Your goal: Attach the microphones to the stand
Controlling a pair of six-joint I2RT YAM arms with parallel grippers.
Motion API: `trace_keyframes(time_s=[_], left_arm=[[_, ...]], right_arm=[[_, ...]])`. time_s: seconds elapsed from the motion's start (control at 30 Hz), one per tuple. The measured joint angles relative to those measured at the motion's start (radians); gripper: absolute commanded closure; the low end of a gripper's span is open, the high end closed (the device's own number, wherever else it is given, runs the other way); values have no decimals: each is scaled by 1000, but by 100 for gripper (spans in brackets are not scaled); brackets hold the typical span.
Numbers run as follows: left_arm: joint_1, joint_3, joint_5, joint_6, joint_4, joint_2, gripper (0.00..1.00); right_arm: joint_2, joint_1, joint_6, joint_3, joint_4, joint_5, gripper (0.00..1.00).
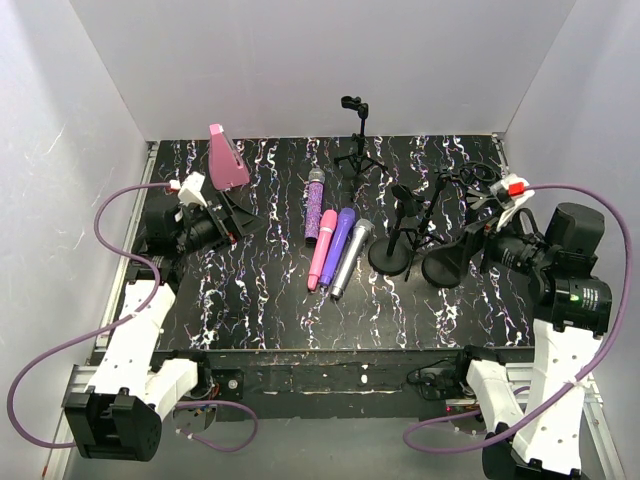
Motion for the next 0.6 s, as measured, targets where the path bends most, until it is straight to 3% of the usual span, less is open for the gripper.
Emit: trace_keyframes(time_s=[0.17,0.3,0.47,0.6], left_arm=[[-21,13,8,-6,-2,34,2],[-122,78,-48,13,-21,110,2],[-282,239,-156,71,-50,294,2],[-341,380,-223,125,-59,473,2]], right_arm=[[-2,0,-200,-62,-60,-103,2],[-15,0,-326,-130,-99,-150,2],[-56,0,-414,-246,-114,-182,2],[-72,0,-428,-346,-82,-189,2]])
